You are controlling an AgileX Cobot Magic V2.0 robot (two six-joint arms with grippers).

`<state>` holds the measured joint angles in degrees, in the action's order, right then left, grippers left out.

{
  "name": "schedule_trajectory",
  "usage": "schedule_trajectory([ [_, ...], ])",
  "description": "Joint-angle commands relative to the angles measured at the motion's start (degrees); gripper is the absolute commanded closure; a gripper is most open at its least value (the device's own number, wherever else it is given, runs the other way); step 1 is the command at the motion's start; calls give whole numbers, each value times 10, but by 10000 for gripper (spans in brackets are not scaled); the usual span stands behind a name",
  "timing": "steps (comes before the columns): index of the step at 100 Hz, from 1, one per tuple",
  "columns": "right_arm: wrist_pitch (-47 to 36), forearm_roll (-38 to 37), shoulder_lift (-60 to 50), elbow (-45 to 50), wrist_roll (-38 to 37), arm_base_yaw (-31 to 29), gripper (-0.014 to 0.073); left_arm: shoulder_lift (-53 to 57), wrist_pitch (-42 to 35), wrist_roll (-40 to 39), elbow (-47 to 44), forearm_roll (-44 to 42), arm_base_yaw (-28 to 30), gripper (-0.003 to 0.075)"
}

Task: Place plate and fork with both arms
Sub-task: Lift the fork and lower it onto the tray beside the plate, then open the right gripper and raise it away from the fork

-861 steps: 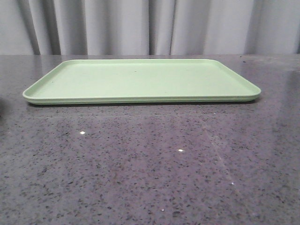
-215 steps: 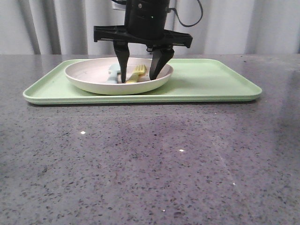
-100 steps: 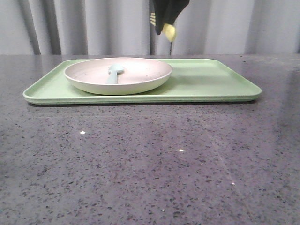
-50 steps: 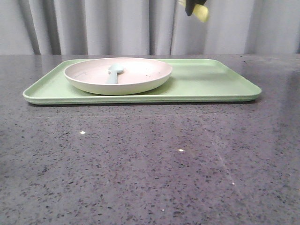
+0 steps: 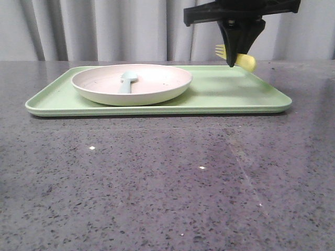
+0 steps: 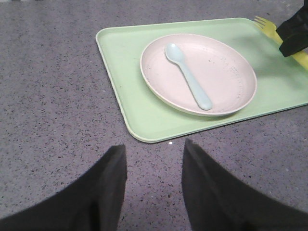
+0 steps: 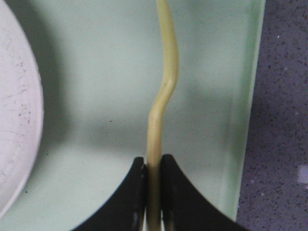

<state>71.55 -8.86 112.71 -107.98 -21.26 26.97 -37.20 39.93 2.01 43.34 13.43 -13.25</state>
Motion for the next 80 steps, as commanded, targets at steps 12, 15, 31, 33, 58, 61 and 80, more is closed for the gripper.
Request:
schedule_trajectory([
  [12, 6, -8, -34, -13, 6, -5, 514, 0, -37, -4, 16, 11, 1, 438],
  [15, 6, -7, -34, -13, 6, -5, 472, 0, -37, -4, 16, 11, 1, 438],
  [31, 8, -7, -34, -13, 6, -5, 264, 0, -37, -4, 16, 11, 1, 438],
  [33, 8, -7, -34, -13, 6, -5, 260, 0, -37, -4, 16, 11, 1, 438],
  [58, 19, -7, -35, -13, 6, -5, 266, 0, -37, -4, 16, 11, 1, 438],
  [61, 22, -7, -36, -13, 6, -5, 266, 0, -37, -4, 16, 11, 1, 438],
  [80, 37, -5, -49, -8, 1, -4, 266, 0, -37, -4, 16, 11, 1, 438],
])
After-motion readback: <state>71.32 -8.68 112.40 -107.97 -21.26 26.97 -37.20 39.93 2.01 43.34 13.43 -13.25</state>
